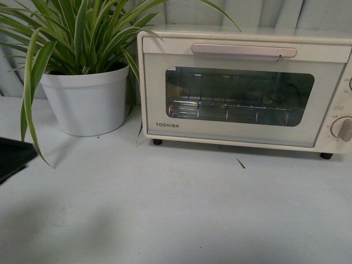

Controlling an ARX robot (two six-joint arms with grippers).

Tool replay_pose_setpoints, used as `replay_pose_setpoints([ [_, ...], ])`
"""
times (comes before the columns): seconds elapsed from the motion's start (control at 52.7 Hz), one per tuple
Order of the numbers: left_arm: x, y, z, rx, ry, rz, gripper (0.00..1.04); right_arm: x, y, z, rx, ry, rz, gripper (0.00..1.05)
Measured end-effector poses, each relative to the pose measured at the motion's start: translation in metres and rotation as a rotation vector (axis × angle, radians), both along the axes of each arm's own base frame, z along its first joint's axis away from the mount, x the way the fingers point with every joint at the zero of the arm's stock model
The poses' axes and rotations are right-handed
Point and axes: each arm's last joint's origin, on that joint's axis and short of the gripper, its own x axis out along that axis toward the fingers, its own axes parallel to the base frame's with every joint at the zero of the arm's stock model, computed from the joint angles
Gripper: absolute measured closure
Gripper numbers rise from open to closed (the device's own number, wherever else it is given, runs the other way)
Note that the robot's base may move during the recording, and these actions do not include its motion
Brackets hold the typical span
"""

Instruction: Open oven

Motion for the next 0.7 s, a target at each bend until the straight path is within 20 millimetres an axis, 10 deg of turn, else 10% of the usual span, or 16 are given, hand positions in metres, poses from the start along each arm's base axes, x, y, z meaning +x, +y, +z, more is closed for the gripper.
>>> replay_pose_setpoints([
  [0.361, 0.072, -0.064, -0.023, -0.163, 0.217, -0.044, 0.06, 0.0, 0.0, 0.0, 0.0, 0.0, 0.0, 0.09],
  [0.703, 0.096, -0.085, -0.034, -0.246, 0.283, -0.023, 0.06, 0.0, 0.0, 0.0, 0.0, 0.0, 0.0, 0.09],
])
